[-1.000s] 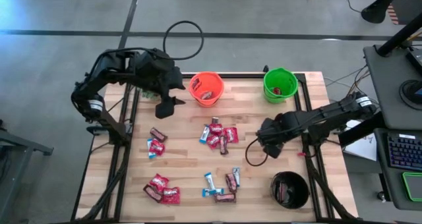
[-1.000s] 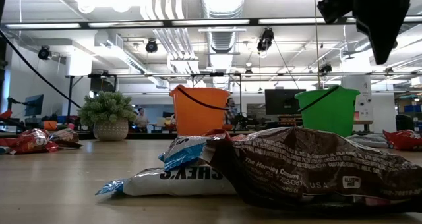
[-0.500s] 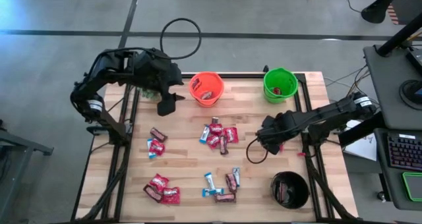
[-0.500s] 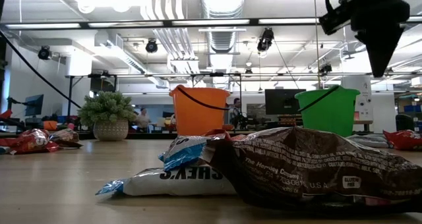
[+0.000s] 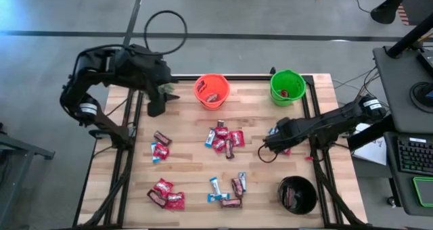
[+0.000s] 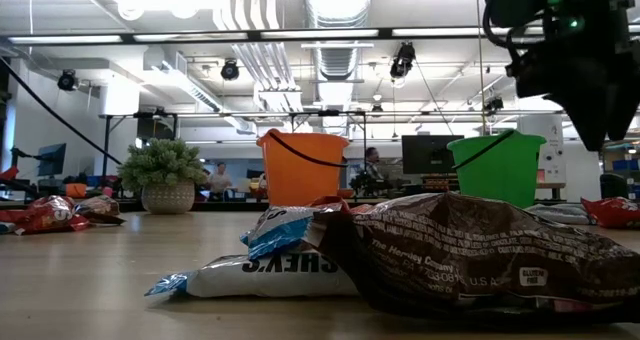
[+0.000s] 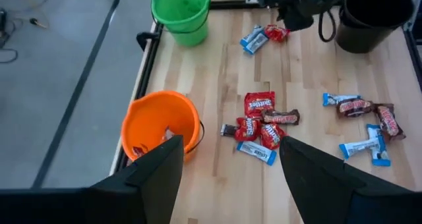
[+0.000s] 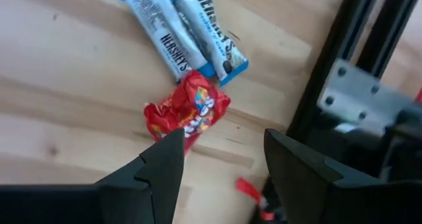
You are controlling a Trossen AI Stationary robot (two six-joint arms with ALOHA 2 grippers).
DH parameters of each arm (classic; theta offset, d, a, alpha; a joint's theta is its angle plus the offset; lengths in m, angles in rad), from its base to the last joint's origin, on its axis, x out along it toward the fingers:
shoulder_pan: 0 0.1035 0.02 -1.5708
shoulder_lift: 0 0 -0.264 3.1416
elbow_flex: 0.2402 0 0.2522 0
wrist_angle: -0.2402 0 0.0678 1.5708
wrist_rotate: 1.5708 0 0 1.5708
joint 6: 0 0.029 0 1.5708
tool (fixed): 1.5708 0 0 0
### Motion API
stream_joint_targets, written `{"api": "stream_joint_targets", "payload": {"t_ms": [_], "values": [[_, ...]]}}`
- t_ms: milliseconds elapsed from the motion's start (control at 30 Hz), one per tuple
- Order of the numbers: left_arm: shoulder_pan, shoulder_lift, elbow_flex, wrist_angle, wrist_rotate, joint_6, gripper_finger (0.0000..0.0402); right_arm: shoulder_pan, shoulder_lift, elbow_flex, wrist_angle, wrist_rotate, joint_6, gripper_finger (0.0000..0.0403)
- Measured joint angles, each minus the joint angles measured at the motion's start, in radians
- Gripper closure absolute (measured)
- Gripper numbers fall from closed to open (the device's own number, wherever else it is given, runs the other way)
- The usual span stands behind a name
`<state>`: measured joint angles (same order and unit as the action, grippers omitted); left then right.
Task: Sort candy
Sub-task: Put the red candy into the green bucket
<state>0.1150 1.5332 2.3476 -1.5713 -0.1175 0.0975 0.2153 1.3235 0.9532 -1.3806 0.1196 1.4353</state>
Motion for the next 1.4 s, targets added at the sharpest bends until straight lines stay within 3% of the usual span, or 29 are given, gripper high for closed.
{"api": "stream_joint_targets", "payload": {"t_ms": [367,567,1400], "values": [[0.0,-0.028,-0.001,0.0,-0.006,0.043,0.0169,0.0,0.003,-0.057,0.215,0.011,0.301,0.0204],[0.0,-0.03,-0.001,0.0,-0.005,0.075,0.0169,0.001,0.003,-0.105,0.218,-0.02,0.407,0.0204],[0.0,-0.07,-0.004,0.0,-0.004,0.112,0.0169,0.003,0.003,-0.308,0.405,-0.038,0.675,0.0204]]}}
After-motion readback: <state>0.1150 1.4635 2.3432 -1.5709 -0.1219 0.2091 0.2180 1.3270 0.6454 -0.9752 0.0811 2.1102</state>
